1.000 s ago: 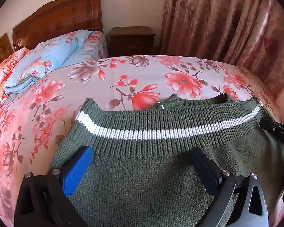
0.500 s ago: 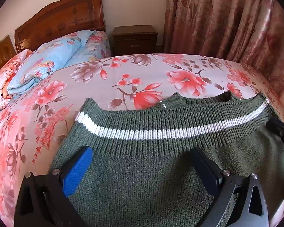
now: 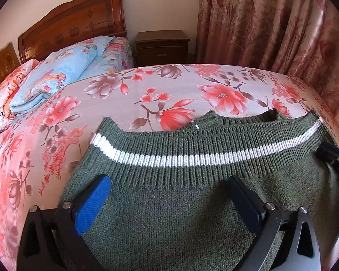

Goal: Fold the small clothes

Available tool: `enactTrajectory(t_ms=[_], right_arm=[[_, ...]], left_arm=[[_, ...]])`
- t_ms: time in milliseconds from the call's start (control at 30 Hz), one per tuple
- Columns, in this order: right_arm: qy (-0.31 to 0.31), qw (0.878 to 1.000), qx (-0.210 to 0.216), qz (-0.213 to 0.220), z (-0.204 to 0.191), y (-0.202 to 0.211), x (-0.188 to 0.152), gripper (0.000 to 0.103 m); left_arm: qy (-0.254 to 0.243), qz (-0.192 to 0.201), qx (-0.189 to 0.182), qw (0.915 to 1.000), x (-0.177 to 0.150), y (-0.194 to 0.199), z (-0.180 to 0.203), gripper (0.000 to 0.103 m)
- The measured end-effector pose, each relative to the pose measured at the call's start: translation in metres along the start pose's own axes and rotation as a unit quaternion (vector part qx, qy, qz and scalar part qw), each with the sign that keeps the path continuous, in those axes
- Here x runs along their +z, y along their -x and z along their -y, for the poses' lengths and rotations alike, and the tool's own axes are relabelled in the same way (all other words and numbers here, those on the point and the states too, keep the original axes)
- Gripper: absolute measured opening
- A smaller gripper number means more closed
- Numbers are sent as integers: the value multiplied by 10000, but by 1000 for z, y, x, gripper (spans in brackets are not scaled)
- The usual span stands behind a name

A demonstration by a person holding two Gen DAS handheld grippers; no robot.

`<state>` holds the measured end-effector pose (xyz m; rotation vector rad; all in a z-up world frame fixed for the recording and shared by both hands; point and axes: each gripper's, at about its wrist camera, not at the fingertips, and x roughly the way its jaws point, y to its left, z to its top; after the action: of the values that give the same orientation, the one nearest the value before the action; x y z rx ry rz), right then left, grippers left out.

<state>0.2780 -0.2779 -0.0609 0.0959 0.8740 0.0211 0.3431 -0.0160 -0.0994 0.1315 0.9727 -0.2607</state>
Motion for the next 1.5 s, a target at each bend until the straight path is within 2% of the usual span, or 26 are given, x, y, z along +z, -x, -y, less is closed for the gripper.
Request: enactTrajectory(t_ms=[33, 67, 133, 167, 233, 267, 300, 367, 400, 433, 600, 667, 700, 767, 833, 867, 933, 1033, 1100, 1167, 1200, 1233, 1300, 1400, 1500], right_arm=[[-467, 9986, 242, 16, 15, 2, 1, 23], [-608, 9976, 325, -3, 20, 1, 2, 23], [-494, 9983, 318, -26, 15, -2, 3, 26], [-398, 9989, 262, -28, 11, -2, 3, 26], [-250, 9995, 170, -5, 5, -3, 3, 28], [-243, 9996, 168, 5, 4, -2, 2, 28], [-247, 9995, 171, 12, 4, -2, 2, 28], [-267, 9994, 204, 15, 4, -5, 3, 28], [-283, 9993, 238, 14, 6, -5, 2, 28], [-316, 9991, 298, 17, 8, -5, 2, 28], [-357, 9986, 379, 54, 12, 0, 0, 28], [-312, 9990, 329, 61, 10, 0, 0, 28], [-293, 9991, 306, 67, 9, 0, -1, 28], [-242, 9994, 252, 73, 8, -1, -1, 28], [-266, 9995, 148, 13, 6, -1, 1, 28], [-256, 9997, -30, -29, 1, 1, 2, 28], [-124, 9998, -133, 9, -16, 10, 2, 28], [438, 9981, 319, 278, -63, 29, -6, 28], [1009, 9939, 399, 199, -99, 29, -14, 28], [1161, 9915, 573, -99, -113, 18, -24, 28], [1246, 9910, 496, -3, -116, 17, -28, 28], [1462, 9881, 444, 141, -117, 20, -34, 28], [1547, 9866, 503, 153, -109, 24, -38, 28], [1325, 9892, 624, 70, -77, 36, -45, 27], [1158, 9916, 566, 76, -44, 48, -56, 26]], left_arm=[[-21, -24, 26, 10000, 0, -1, 1, 103], [-7, -32, 20, 10000, 1, 0, 0, 103], [85, -40, 87, 9999, 0, 5, 1, 103], [173, 17, -28, 9998, -3, 14, 4, 103], [234, 105, -534, 9982, -12, 28, 14, 103], [115, 132, -736, 9971, -20, 36, 26, 103], [-50, 150, -770, 9969, -27, 39, 35, 103], [-436, 39, -601, 9972, -45, 35, 50, 103], [-437, 160, -644, 9968, -51, 36, 47, 103], [-354, 319, -755, 9960, -57, 40, 40, 103], [562, 398, -856, 9939, -61, 52, -29, 103], [826, 388, -1306, 9872, -61, 54, -50, 103], [885, 406, -1379, 9857, -61, 56, -53, 103], [853, 440, -1289, 9870, -65, 57, -50, 103], [617, 474, -1067, 9912, -69, 55, -37, 103], [353, 549, -723, 9952, -73, 51, -23, 103], [103, 533, -396, 9977, -75, 50, -9, 103], [228, 519, -461, 9973, -75, 47, -14, 103], [214, 528, -433, 9974, -76, 49, -12, 103], [202, 534, -402, 9976, -76, 49, -11, 103], [209, 536, -409, 9975, -76, 50, -11, 103], [211, 535, -416, 9975, -76, 50, -11, 103], [210, 537, -423, 9974, -75, 50, -11, 103], [212, 537, -420, 9974, -75, 50, -11, 103], [212, 538, -417, 9975, -75, 50, -10, 103]])
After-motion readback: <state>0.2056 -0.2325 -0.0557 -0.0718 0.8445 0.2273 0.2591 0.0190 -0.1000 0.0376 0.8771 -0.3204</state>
